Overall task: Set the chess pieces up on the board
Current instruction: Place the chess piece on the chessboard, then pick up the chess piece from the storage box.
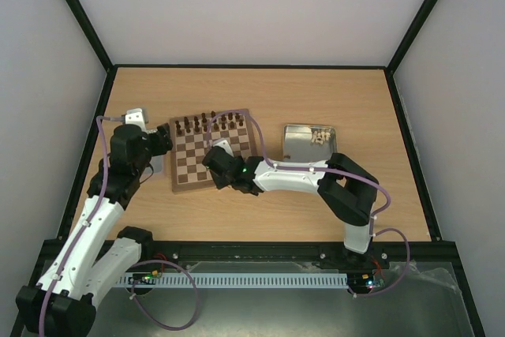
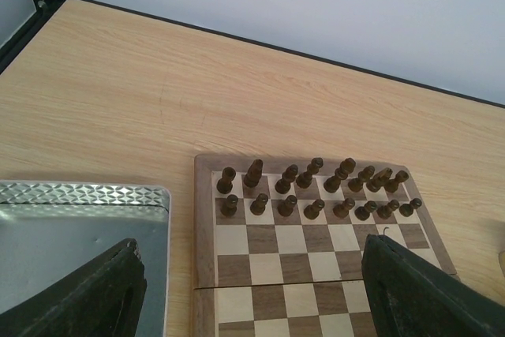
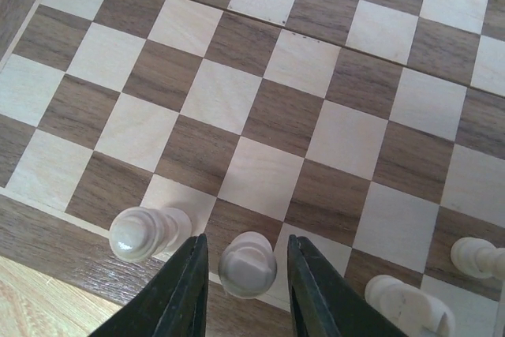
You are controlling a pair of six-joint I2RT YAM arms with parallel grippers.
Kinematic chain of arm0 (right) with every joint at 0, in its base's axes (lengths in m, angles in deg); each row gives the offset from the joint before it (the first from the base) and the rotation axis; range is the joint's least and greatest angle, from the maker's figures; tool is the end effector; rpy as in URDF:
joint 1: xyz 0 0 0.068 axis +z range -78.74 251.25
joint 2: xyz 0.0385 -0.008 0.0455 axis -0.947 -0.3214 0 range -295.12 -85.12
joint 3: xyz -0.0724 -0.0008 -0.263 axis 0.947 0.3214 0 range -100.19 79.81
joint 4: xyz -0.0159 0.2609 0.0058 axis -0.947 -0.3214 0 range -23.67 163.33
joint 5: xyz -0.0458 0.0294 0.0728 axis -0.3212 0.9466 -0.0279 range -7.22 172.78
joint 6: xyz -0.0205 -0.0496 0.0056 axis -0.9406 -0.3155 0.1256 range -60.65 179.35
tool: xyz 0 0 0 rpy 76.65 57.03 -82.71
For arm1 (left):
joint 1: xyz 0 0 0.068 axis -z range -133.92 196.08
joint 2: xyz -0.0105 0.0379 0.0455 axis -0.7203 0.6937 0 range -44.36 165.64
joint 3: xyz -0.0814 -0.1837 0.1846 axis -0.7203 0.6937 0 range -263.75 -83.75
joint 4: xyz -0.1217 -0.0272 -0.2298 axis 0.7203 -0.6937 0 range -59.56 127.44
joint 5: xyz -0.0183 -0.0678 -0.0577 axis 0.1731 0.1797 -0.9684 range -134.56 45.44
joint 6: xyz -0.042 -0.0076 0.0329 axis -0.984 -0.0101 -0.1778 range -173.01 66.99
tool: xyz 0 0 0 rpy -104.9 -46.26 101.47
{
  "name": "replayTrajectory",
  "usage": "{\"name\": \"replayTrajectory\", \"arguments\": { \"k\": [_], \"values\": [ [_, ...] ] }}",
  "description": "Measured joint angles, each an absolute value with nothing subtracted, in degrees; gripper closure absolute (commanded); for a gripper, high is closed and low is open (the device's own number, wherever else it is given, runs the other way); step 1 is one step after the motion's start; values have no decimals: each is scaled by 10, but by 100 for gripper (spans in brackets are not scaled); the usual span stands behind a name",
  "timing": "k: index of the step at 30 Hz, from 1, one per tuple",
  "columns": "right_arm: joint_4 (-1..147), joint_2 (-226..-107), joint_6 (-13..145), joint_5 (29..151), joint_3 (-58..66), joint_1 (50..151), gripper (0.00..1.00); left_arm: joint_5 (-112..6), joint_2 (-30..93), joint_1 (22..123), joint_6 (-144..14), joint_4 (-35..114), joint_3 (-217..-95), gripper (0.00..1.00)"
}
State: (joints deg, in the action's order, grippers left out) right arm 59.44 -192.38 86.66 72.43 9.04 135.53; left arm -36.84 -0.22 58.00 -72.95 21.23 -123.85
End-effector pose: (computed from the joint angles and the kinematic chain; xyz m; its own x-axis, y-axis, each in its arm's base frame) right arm 0.1796 0.3580 0.1841 -0.6808 -0.3735 -0.6301 -0.5900 0.7894 0.1696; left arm 0.1787 -0.0328 0.3022 -0.3461 -0.2723 -0.8978 -0.0391 0.9603 -0.2762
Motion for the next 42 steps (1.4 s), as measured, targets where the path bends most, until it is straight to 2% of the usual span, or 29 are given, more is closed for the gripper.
{"name": "replayTrajectory", "arguments": {
  "k": [18, 29, 32, 37, 42],
  "values": [
    [572, -1808, 933, 712, 89, 1326, 61, -373, 0, 578, -730, 213, -1238, 23],
    [553, -1730, 1024, 746, 152, 1217, 55, -410, -1, 577, -726, 219, -1235, 22],
    [545, -1704, 1036, 752, 186, 1179, 50, -422, -1, 577, -725, 223, -1232, 22],
    [510, -1661, 1034, 763, 234, 1084, 48, -445, 5, 577, -726, 232, -1231, 21],
    [464, -1668, 1008, 780, 252, 992, 47, -461, 21, 577, -728, 235, -1231, 21]
  ]
}}
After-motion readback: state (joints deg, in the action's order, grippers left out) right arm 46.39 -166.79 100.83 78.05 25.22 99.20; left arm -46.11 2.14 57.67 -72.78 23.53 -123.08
